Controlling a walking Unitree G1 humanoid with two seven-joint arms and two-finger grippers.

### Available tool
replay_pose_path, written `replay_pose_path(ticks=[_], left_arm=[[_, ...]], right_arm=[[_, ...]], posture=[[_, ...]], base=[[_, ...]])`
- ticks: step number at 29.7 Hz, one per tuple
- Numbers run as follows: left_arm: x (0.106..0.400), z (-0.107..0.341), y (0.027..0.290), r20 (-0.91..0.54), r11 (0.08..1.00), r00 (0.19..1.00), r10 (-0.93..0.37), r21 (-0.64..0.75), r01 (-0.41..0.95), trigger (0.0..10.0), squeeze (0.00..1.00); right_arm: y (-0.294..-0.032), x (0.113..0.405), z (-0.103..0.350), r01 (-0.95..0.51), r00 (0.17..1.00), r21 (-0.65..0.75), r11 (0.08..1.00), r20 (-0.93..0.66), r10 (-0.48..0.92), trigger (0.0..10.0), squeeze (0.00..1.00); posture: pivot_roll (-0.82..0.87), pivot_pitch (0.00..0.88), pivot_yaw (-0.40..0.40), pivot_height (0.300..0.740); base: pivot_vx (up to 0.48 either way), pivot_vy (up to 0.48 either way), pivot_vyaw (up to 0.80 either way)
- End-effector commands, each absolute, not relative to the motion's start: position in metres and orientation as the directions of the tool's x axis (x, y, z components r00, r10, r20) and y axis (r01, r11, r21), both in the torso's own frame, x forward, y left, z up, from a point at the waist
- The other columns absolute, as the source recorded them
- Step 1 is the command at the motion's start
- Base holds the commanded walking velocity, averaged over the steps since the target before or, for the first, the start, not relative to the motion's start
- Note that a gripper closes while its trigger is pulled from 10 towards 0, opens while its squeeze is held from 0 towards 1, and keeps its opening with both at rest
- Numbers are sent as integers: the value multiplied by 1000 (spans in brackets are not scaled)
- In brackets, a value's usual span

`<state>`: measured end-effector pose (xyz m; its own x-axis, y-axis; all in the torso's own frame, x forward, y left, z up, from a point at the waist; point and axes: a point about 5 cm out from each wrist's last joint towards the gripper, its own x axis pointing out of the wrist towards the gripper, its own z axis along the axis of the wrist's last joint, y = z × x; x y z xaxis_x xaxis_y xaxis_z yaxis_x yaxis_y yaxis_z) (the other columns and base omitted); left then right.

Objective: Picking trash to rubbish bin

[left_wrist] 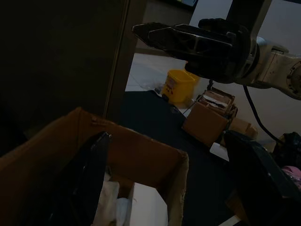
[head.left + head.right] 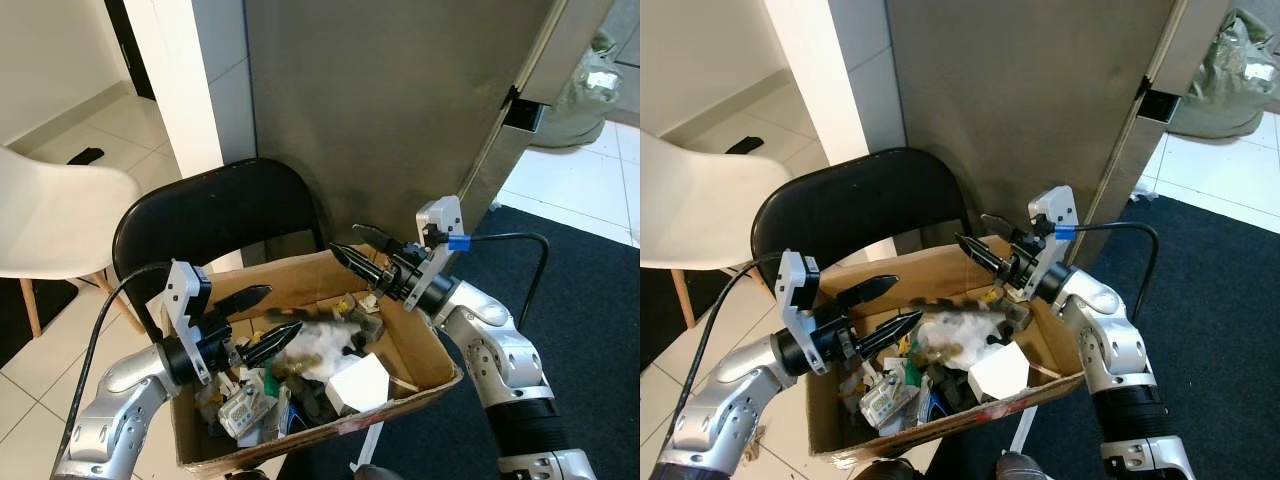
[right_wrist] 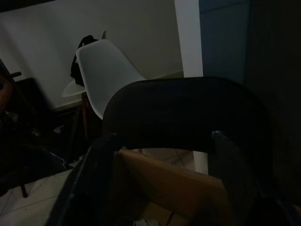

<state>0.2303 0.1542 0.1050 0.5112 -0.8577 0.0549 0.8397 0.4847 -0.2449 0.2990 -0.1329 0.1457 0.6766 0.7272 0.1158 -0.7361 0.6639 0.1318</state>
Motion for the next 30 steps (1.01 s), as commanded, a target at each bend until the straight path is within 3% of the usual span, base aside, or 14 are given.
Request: replay_pose_path(ticks=[1, 4, 5, 9, 30], left_arm=[[229, 105, 154, 52, 483, 509, -859, -244, 841, 10000, 0], [229, 104, 155, 50, 488, 514, -856, -244, 838, 10000, 0], [229, 103, 155, 48, 490, 515, -856, -245, 837, 10000, 0], [229, 102, 155, 41, 493, 517, -855, -247, 835, 10000, 0], [227, 109, 149, 40, 488, 510, -859, -233, 841, 10000, 0]], right_arm=[[-134, 299, 144, -725, 689, 129, 677, 110, 716, 10000, 1000], [-134, 299, 144, -721, 693, 134, 680, 110, 713, 10000, 973], [-134, 299, 144, -722, 692, 135, 679, 109, 714, 10000, 0], [-135, 299, 144, -721, 693, 137, 680, 108, 713, 10000, 0], [-134, 300, 144, -717, 696, 143, 682, 109, 710, 10000, 0]], posture=[[27, 0, -6, 740], [27, 0, -6, 740], [27, 0, -6, 740], [27, 0, -6, 740], [26, 0, -10, 740]], base=[[0, 0, 0], [0, 0, 0], [0, 0, 0], [0, 0, 0], [-336, 0, 0]])
